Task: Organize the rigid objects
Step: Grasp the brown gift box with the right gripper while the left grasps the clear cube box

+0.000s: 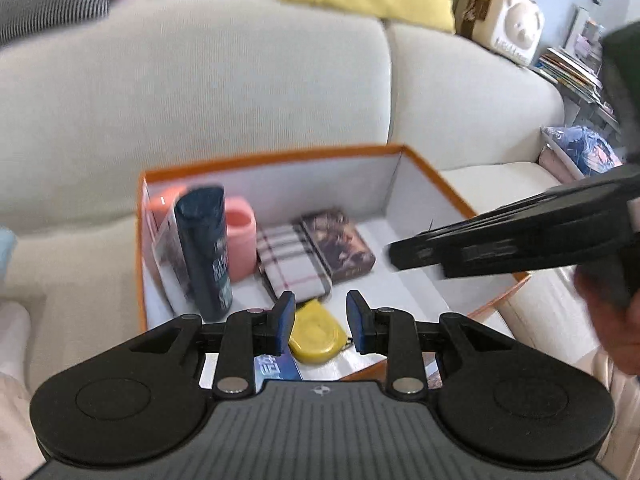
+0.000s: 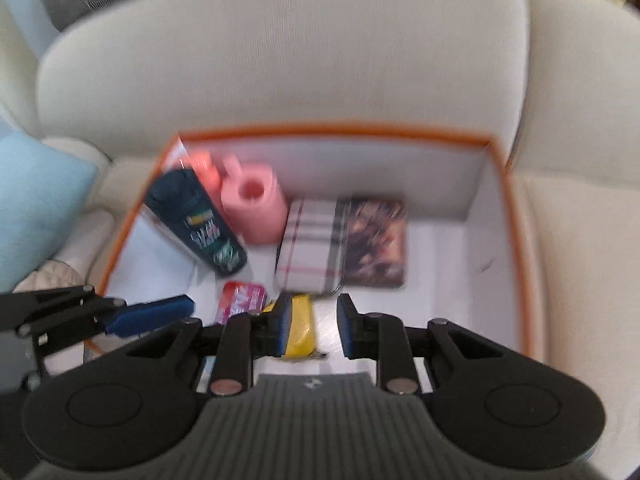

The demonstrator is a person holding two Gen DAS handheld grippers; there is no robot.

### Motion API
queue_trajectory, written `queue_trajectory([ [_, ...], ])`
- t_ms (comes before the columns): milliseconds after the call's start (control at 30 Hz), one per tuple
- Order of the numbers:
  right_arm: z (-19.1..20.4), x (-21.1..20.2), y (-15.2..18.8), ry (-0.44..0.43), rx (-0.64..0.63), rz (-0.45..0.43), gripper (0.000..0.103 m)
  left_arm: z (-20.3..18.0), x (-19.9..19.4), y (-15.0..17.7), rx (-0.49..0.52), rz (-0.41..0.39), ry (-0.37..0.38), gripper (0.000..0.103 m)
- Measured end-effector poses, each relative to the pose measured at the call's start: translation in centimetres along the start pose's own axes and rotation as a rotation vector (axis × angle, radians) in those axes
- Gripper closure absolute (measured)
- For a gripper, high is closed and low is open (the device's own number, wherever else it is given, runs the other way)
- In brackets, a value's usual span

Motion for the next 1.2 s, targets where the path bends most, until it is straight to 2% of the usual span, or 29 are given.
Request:
queue_trajectory([
  [133,-1.4,-4.7,1.9,0.006,-0.010,-0.112,0.076,-2.6,-2.5,1.0,0.061,-0.038,-0.006,0.068],
  [200,-2.2,-6.6,3.7,0.005,-0.001,-0.153,0.066,-3.8,-3.3,1.8,0.077,-0.046,-0.005,0.068],
  [300,-3.3,-8.4,7.0,0.009,0.025,-0.184,0.066,-5.0,-4.0,3.6,0.049,-0.024,-0.003,0.068],
  [433,-3.7,-8.4,11.6,0.012,0.039,-0.158,0.066,-6.2,-3.3,5.7,-0.041,0.038,0.032,0.068],
  [500,-3.5,-7.3,13.9,0.027,0.013,-0.119,0.059,-6.9,-2.7,6.8,-0.044,0.069,0.025,0.068],
  [567,-3.0,-6.2,15.6,0.025,-0.011,-0.088,0.057,-7.5,-1.9,7.8,-0.042,0.104,0.022,0.068],
  [633,-2.8,-4.7,16.8,0.026,-0.017,-0.053,0.048,-7.8,-1.3,8.8,-0.055,0.138,0.014,0.068],
  [667,-2.8,-3.9,17.1,0.023,-0.022,-0.036,0.042,-7.7,-1.0,9.0,-0.064,0.155,0.005,0.068],
  [800,-2.7,-1.5,17.0,-0.001,-0.032,0.014,0.038,-7.3,-0.4,9.1,-0.102,0.177,-0.010,0.068],
  [867,-2.4,-0.8,17.0,-0.018,-0.042,0.027,0.037,-7.2,-0.2,8.7,-0.136,0.181,-0.017,0.068],
  [967,-2.2,-0.1,17.3,0.004,-0.074,0.030,0.043,-7.3,0.3,8.2,-0.180,0.190,-0.005,0.066],
  [1067,-2.8,0.0,17.3,-0.008,-0.053,0.033,0.043,-8.0,1.1,7.7,-0.185,0.184,-0.016,0.058],
  [1133,-3.5,-0.4,17.4,0.032,-0.057,0.044,0.043,-8.7,1.9,7.4,-0.174,0.182,-0.020,0.044],
  [1200,-4.8,-0.9,17.4,0.087,-0.052,0.045,0.043,-9.4,2.8,7.2,-0.174,0.185,-0.023,0.038],
])
Point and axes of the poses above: each gripper's, at about its wrist camera, not at the fingertips, and x roughly the way its jaws point, z to its left, y to its underside, the point moved 3 cm from there along x, roughly the way its jaws point, and after that the axes turned 1 degree about -z, right-handed, at the moved point
